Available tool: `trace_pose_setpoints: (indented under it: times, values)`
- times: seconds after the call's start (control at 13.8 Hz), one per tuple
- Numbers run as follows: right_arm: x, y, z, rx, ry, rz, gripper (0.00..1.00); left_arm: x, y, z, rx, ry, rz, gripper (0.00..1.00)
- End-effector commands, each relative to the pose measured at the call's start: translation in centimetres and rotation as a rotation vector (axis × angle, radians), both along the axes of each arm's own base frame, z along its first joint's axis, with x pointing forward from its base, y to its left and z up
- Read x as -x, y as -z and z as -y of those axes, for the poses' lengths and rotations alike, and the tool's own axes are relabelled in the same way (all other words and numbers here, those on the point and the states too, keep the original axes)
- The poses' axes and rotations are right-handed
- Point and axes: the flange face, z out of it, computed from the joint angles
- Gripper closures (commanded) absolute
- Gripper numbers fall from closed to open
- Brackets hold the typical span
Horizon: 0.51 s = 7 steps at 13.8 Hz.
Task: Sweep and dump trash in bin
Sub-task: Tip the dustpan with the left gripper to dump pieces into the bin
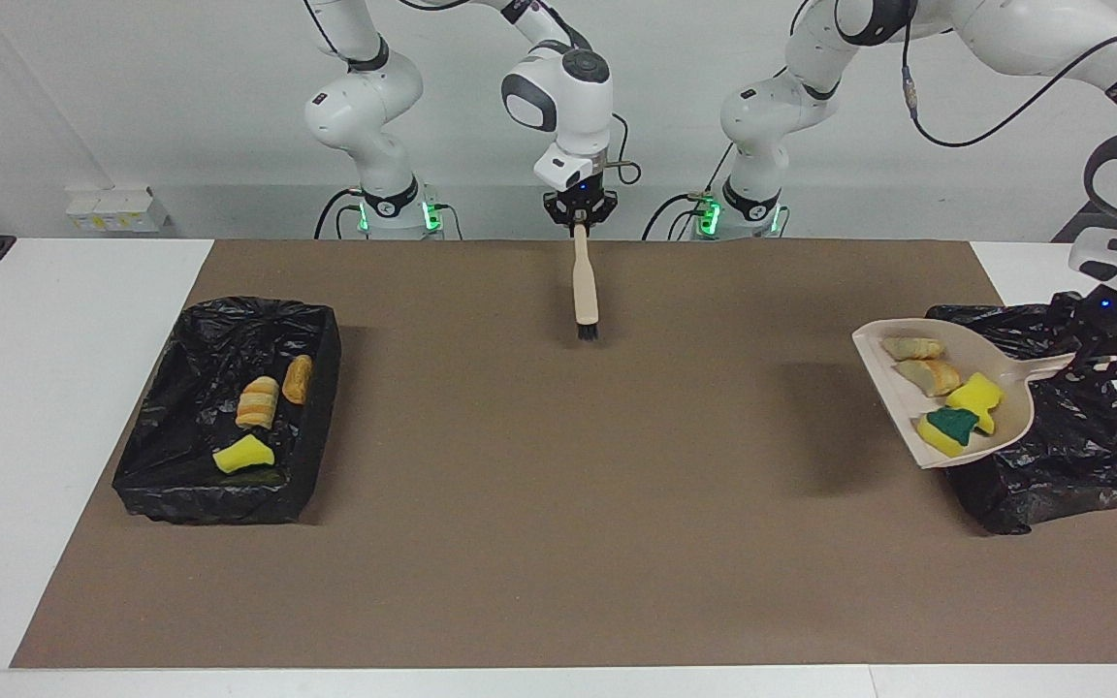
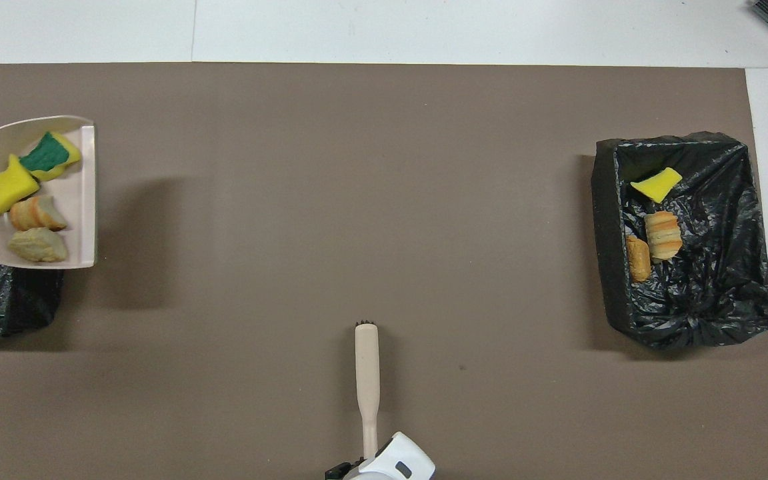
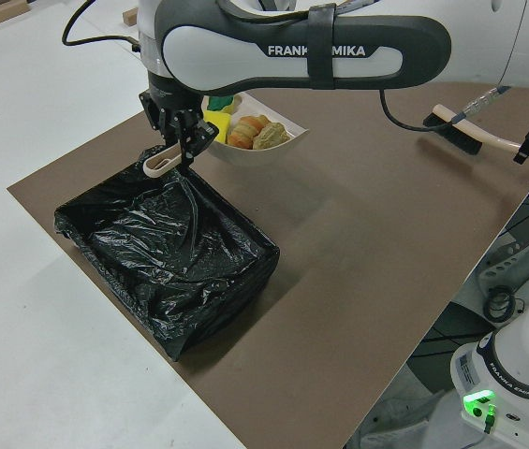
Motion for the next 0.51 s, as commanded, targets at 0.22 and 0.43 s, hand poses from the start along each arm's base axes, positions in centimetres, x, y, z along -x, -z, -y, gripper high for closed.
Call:
trace_pose_setpoints:
  times: [0.22, 0.43]
  values:
    - [-0.7, 1.1, -0.6, 0.001, 0.003, 0.009, 1.00, -0.9, -3.3, -8.7, -0.225, 0.054, 0.027, 1.00]
    - [-1.0, 1.5, -1.2, 0.004, 0.007, 0.002, 0.83, -1.7, -3.2, -8.2, -0.405, 0.096, 0.028, 1.00]
